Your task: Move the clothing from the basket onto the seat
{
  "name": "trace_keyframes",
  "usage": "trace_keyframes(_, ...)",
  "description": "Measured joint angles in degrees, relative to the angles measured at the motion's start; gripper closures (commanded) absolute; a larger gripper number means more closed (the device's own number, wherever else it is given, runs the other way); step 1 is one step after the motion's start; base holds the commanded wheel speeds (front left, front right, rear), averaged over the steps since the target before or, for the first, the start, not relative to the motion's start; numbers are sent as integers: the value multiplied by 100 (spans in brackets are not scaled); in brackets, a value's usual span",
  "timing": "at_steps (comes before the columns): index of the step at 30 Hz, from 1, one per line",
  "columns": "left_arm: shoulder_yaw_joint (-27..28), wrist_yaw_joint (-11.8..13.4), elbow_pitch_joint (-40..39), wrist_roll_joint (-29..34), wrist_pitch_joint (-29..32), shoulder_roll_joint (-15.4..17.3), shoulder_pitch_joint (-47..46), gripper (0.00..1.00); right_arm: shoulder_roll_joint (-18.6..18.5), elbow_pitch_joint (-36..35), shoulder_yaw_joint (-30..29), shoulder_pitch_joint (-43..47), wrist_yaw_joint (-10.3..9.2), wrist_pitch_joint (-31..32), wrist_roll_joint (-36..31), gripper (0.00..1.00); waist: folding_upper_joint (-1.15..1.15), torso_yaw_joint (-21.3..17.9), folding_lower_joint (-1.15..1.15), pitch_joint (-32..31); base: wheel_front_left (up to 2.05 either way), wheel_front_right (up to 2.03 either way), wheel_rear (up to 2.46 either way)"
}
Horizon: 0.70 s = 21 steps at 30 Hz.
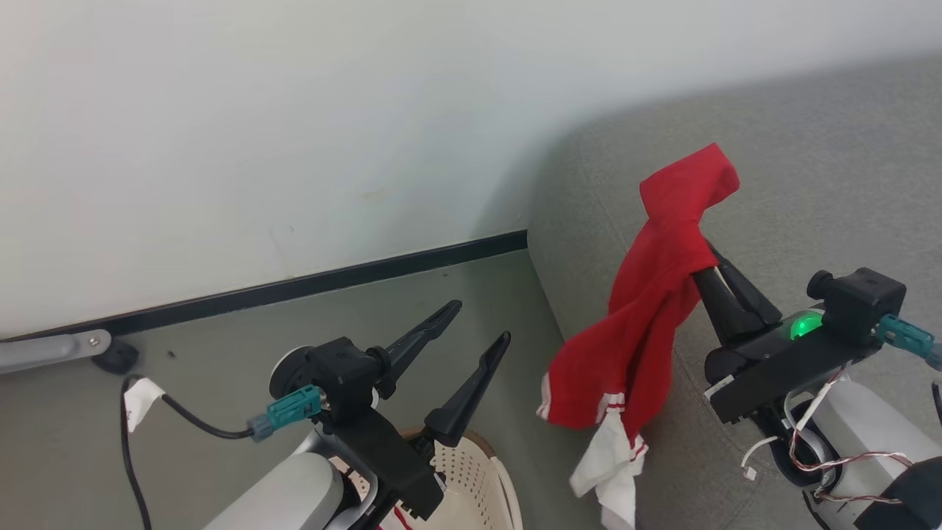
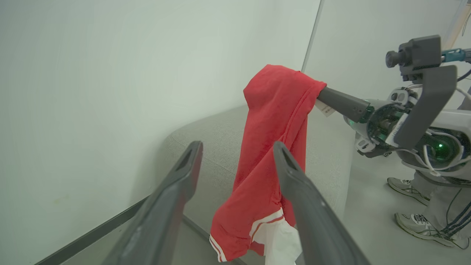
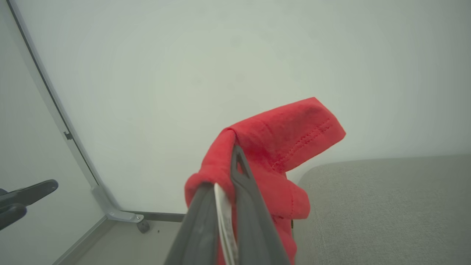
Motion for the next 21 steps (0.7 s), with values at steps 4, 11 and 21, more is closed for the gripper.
trace_keyframes(4, -11, 0, -156, 57, -36, 97, 5, 0, -140, -421, -324, 209, -116, -1, -74, 100, 0, -250, 0, 39, 0, 0, 0)
trace_keyframes(11, -21, 48, -286, 168, -41, 226, 4, 0, -286, -1122, -783, 643, -350, 0, -305, 100, 0, -696, 0, 117, 0, 0, 0)
trace_keyframes(21, -60, 94, -358, 249, -40, 271, -2, 0, -394, -1813, -1367, 1120, -523, -1, -526, 100, 0, -1212, 0, 254, 0, 0, 0)
